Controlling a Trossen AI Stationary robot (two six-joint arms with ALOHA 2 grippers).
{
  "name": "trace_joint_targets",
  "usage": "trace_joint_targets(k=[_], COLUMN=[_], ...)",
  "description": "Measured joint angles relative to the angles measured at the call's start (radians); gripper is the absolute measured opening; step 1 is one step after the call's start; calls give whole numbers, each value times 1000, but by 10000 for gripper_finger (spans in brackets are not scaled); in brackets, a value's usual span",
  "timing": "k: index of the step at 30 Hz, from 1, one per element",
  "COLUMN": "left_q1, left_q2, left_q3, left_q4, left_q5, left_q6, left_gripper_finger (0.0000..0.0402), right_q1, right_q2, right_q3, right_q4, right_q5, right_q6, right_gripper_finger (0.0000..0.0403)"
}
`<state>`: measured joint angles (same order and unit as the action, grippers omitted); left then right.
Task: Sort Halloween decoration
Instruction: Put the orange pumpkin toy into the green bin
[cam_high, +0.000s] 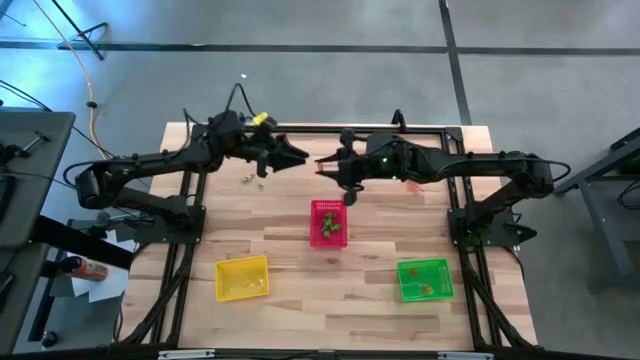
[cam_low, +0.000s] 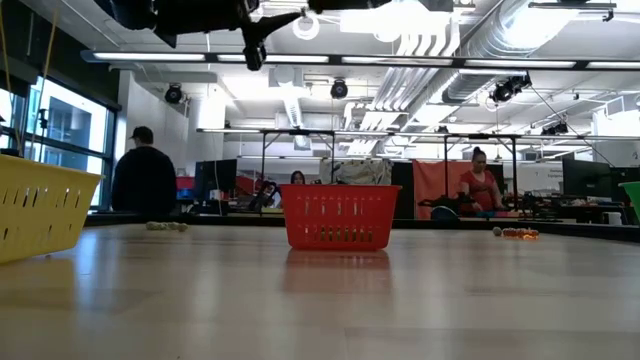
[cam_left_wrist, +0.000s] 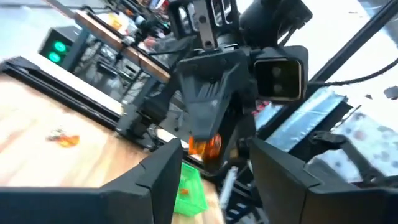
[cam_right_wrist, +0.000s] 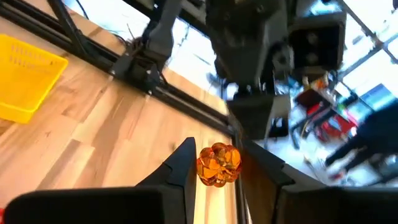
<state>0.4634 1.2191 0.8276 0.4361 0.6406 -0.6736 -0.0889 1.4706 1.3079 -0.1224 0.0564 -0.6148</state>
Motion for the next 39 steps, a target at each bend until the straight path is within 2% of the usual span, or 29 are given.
trace_joint_targets(k=[5,8,13,16,20,23,30,33,39], left_q1=[95,124,132,130,130,130,129,129,132], left_q2=[-45,-50,-49,-49,-49,-49,-49,-49,-49], left_q3=[0,-14,-104,-169,-231,-244,-244,-244,-244], left_q4=[-207,-309,-272,-200,-96,-70,-64,-64,-64], left_q5=[25,-27,-119,-150,-153,-153,-153,-152,-150], left_q6=[144,227,221,164,103,78,73,73,75], left_gripper_finger=[179,178,177,177,177,177,177,177,177], right_q1=[-49,-82,-109,-78,40,178,556,668,739], right_q2=[-78,-125,-186,-223,-292,-349,-397,-373,-331], right_q3=[0,0,-43,-118,-259,-382,-605,-636,-636], right_q4=[-185,-339,-567,-653,-702,-678,-398,-326,-464], right_q5=[11,-7,-165,-273,-363,-405,-438,-387,-213], right_q6=[130,242,463,602,848,1128,1911,2134,2459], right_gripper_finger=[87,87,87,87,87,87,87,87,87])
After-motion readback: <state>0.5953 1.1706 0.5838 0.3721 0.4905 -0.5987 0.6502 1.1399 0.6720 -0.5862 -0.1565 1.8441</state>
